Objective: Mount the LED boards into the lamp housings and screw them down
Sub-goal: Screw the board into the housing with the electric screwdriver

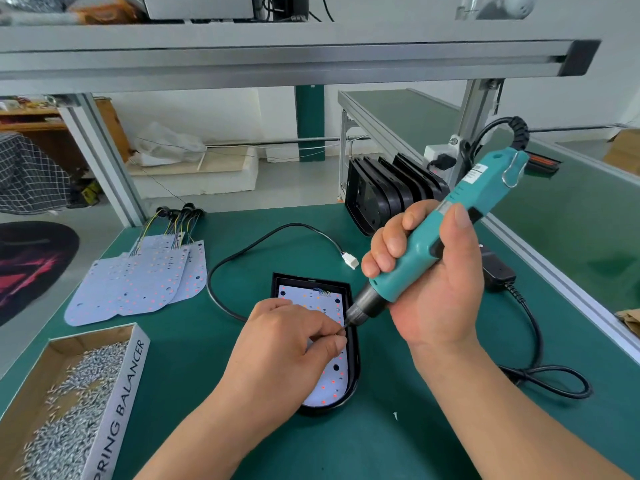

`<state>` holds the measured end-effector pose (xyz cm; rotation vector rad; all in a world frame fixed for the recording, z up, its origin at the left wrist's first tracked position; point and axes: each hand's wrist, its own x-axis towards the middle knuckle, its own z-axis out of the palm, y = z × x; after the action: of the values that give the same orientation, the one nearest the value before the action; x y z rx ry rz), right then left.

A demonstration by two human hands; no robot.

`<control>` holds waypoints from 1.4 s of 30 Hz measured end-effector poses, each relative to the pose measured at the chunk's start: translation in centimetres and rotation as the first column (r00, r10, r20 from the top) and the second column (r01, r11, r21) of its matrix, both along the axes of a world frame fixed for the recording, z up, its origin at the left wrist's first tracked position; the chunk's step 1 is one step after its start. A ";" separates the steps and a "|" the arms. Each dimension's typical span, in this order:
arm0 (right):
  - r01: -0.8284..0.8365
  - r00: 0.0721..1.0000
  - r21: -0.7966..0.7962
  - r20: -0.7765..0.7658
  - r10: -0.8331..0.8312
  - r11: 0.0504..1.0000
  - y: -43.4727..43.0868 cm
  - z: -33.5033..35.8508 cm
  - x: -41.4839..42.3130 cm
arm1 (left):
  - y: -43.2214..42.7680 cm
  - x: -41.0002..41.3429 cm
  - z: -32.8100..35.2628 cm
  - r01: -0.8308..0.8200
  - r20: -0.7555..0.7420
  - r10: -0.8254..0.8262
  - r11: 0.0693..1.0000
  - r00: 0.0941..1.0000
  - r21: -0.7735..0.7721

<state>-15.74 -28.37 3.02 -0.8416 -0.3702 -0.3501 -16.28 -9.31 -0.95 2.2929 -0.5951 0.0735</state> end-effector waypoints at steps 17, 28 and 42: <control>0.039 0.998 -0.013 -0.052 -0.040 0.999 0.0 -0.4 0.8 | -0.6 0.1 -0.5 -0.007 0.134 0.013 0.999 0.991 -0.043; 0.132 0.987 0.066 -0.096 -0.126 0.989 0.3 -0.6 0.7 | 0.7 0.0 1.0 -0.098 0.126 0.113 0.988 0.986 -0.121; 0.218 0.971 0.118 -0.125 -0.204 0.969 1.1 -0.3 3.5 | 1.9 2.7 0.3 -0.106 -0.403 0.087 0.994 0.911 -0.025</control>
<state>-12.29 -27.28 2.70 -0.7695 -0.1502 -0.5174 -13.55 -7.38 -0.66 2.2026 -0.2620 -0.3284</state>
